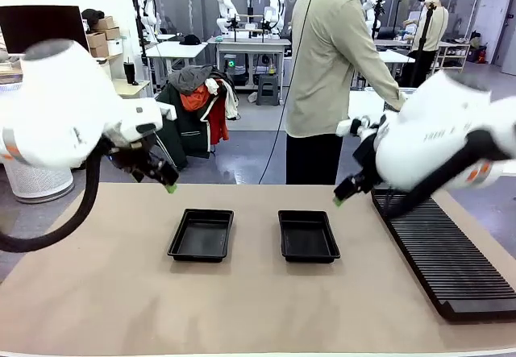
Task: Inspect and transfer BCBs to ESD trays.
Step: Pick up the Blank PCB from the PCB Rack and place it in the left ESD tray.
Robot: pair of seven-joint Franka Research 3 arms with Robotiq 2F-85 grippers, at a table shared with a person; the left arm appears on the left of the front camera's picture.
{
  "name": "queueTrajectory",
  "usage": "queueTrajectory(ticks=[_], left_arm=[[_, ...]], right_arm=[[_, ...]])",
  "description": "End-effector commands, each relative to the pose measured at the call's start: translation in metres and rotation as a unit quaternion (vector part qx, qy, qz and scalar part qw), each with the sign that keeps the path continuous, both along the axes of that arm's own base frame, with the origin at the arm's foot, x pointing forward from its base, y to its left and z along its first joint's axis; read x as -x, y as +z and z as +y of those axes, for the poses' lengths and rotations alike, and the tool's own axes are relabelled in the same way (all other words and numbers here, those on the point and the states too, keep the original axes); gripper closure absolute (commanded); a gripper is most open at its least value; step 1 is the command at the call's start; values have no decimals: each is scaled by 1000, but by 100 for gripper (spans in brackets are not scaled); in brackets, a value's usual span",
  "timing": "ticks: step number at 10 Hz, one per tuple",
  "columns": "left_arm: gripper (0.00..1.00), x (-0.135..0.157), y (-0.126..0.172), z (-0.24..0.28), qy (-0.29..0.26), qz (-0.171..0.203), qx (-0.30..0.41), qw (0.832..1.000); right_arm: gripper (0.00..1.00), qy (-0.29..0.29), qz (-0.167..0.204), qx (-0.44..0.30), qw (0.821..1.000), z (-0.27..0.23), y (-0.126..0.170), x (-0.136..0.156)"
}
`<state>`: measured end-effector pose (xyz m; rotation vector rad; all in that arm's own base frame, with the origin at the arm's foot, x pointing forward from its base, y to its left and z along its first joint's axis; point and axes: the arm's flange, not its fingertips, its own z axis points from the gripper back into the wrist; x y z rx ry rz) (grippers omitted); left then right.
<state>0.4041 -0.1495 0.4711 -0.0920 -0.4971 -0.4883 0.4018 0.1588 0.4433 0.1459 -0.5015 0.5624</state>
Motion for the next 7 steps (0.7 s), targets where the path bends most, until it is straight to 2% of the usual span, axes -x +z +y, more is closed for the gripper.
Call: queueTrajectory(ticks=[1,4,7], left_arm=[[0,3,34,12,43,48,48,997],[0,16,85,27,66,110,110,986],[0,33,125,43,108,117,155,975]], right_arm=[[0,-14,48,-60,997,-23,53,-2],[0,-53,109,-91,989,-49,118,2],[0,-82,174,-127,973,-77,167,4]])
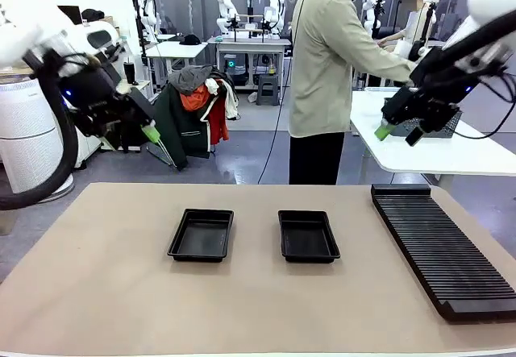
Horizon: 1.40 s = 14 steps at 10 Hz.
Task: Inspect and transfer BCBs to ESD trays.
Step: Pick up the Blank PCB from the PCB Rack and place it in the left ESD tray.
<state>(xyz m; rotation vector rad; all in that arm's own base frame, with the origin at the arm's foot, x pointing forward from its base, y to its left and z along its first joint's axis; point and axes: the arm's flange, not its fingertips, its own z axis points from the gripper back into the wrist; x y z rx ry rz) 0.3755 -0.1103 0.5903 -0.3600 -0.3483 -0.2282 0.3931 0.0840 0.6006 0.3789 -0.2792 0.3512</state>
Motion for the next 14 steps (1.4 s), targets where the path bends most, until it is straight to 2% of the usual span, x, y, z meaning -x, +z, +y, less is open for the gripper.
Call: queueTrajectory(ticks=[1,4,7,10,13,14], left_arm=[[0,8,21,11,33,11,37,999],[0,18,65,23,38,26,50,998],[0,19,115,34,61,8,54,997],[0,6,147,43,73,19,53,996],[0,9,164,47,70,24,68,995],[0,8,167,50,62,42,86,993]], right_arm=[[0,-22,61,-44,997,-20,26,-10],[0,-55,105,-88,989,-56,61,-10],[0,-107,125,-119,979,-90,91,-14],[0,-136,119,-153,972,-114,112,-14],[0,-149,109,-176,967,-132,126,-11],[0,-148,108,-180,966,-135,126,-11]])
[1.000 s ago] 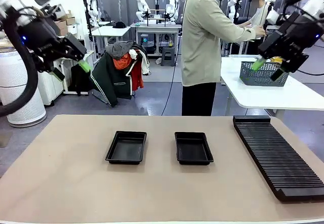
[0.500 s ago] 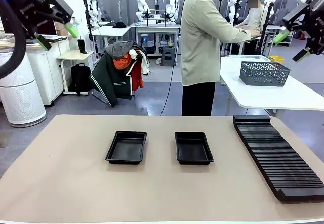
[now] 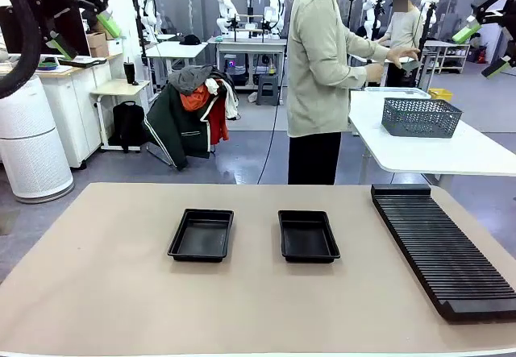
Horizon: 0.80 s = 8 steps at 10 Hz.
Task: Inspect and transfer BCBs to ESD trays.
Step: Pick up the Blank PCB from the PCB Rack and place it in the left ESD tray.
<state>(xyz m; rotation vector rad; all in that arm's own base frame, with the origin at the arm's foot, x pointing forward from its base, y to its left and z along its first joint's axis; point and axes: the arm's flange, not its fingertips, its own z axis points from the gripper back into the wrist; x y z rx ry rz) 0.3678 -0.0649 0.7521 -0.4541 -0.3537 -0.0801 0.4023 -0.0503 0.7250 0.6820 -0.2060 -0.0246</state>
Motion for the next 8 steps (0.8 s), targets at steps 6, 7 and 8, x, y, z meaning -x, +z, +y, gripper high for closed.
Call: queueTrajectory(ticks=[6,7,8], left_arm=[[0,-8,11,10,-5,60,56,997],[0,-7,14,11,-4,65,58,996],[0,-5,16,11,-3,67,56,996]], right_arm=[[0,-1,10,-11,1000,-5,6,-6],[0,-3,10,-8,1000,-6,8,-6],[0,-6,9,-3,1000,-7,10,-4]])
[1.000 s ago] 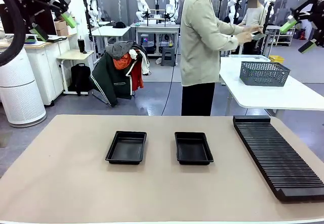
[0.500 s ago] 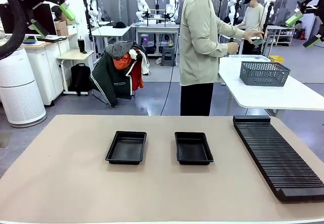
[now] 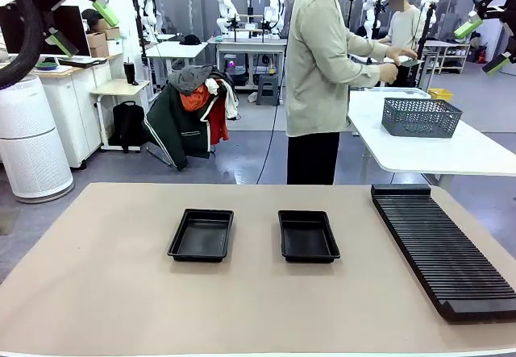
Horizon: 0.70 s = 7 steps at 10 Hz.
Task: Inspect and transfer BCBs to ESD trays.
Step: Pick up the Blank PCB from the PCB Rack and place it in the left ESD tray.
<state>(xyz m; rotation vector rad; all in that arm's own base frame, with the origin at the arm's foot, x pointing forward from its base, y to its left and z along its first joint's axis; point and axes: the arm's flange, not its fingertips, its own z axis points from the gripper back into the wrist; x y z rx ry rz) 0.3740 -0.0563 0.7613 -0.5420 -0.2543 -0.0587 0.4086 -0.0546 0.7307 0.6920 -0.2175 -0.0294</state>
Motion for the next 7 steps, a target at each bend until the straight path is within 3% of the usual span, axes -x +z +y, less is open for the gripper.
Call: queueTrajectory(ticks=[1,7], left_arm=[[0,4,11,3,7,20,9,1000],[0,17,27,-3,22,13,-19,1000]], right_arm=[[0,-14,10,17,1000,-4,8,4],[0,-30,-20,51,998,-8,31,24]])
